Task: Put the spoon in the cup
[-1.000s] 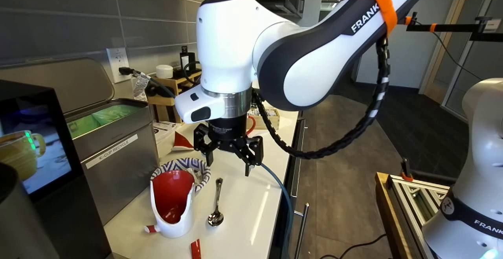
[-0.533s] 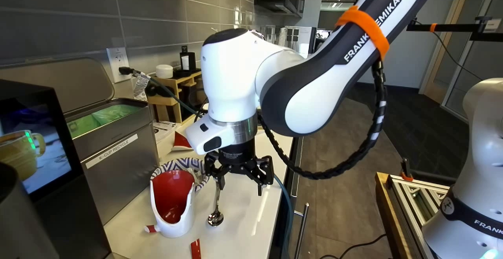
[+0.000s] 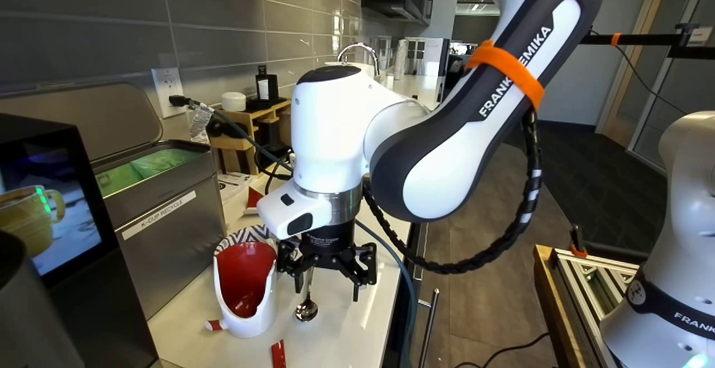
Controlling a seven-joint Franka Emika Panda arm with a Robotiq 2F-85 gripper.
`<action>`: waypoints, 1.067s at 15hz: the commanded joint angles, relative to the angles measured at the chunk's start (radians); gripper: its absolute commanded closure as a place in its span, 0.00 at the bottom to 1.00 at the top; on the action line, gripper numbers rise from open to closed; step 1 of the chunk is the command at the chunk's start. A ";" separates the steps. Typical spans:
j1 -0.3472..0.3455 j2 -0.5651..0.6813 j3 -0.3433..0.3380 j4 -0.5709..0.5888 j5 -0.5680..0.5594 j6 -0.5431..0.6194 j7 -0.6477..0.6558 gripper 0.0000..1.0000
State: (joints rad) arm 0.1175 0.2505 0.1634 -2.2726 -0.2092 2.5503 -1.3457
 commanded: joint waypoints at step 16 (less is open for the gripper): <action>-0.013 0.130 -0.014 0.150 -0.070 -0.043 0.006 0.66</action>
State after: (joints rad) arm 0.1012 0.3471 0.1553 -2.1559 -0.2550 2.5444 -1.3550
